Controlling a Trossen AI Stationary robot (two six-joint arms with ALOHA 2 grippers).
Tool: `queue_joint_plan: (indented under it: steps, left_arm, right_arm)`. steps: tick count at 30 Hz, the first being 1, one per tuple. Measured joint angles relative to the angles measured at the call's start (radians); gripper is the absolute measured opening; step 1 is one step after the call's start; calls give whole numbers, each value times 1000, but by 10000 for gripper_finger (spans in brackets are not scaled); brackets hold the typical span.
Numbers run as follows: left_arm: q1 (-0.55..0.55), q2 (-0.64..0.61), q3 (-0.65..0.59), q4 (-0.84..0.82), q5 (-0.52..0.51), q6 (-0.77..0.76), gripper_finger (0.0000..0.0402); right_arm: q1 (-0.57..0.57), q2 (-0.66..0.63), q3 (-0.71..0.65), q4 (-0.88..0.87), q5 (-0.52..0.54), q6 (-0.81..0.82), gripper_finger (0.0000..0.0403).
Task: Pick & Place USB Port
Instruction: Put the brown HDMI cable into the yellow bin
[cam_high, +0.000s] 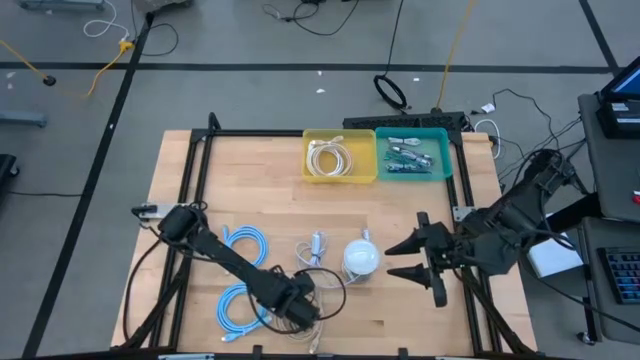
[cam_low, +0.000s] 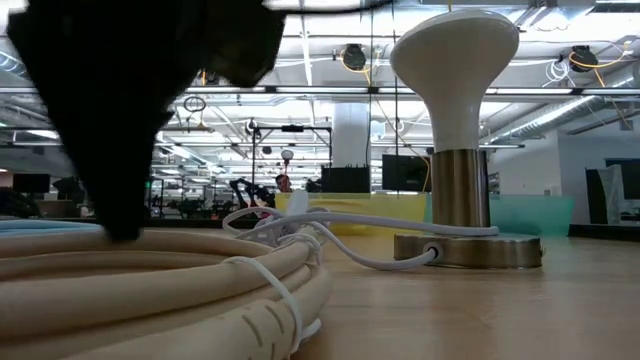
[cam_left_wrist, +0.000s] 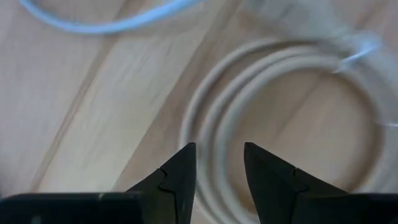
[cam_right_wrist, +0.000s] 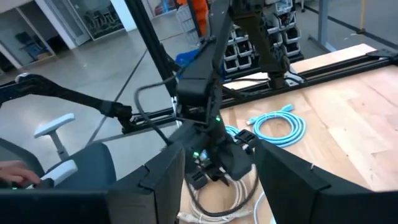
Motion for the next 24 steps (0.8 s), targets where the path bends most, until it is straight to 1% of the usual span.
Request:
queue_joint_plan:
  steps: [4, 7, 8, 9, 10, 11, 12, 16, 18, 21, 24]
  left_arm:
    - [0, -2, -74, 63, 53, -6, 136]
    - [2, -10, -118, 88, 81, -49, 131]
    - [3, -10, -125, 85, 86, -61, 121]
    - [0, -9, -124, 82, 83, -64, 102]
    - [-1, -15, -123, 80, 76, -63, 75]
    - [-2, -19, -118, 80, 68, -60, 43]
    - [-2, -22, -112, 80, 61, -55, 27]
    - [3, -40, -64, 46, 9, -78, 23]
    - [6, -70, -22, 10, -27, -86, 10]
    - [10, -109, 38, -72, -84, -95, 8]
    - [12, -142, 101, -199, -135, -99, 8]
  right_arm:
    - [37, 0, 0, 1, 42, 4, 190]
    - [64, 0, 0, 10, 70, 4, 190]
    - [72, 0, 0, 11, 75, 4, 190]
    - [79, 0, 0, 15, 79, 4, 190]
    - [84, 0, 0, 22, 79, 4, 190]
    - [88, 0, 0, 26, 79, 4, 190]
    - [92, 0, 0, 29, 79, 4, 190]
    - [99, 0, 0, 40, 79, 4, 190]
    - [99, 0, 0, 40, 84, 4, 190]
    - [99, 0, 0, 38, 98, 4, 190]
    - [99, 0, 0, 38, 98, 4, 190]
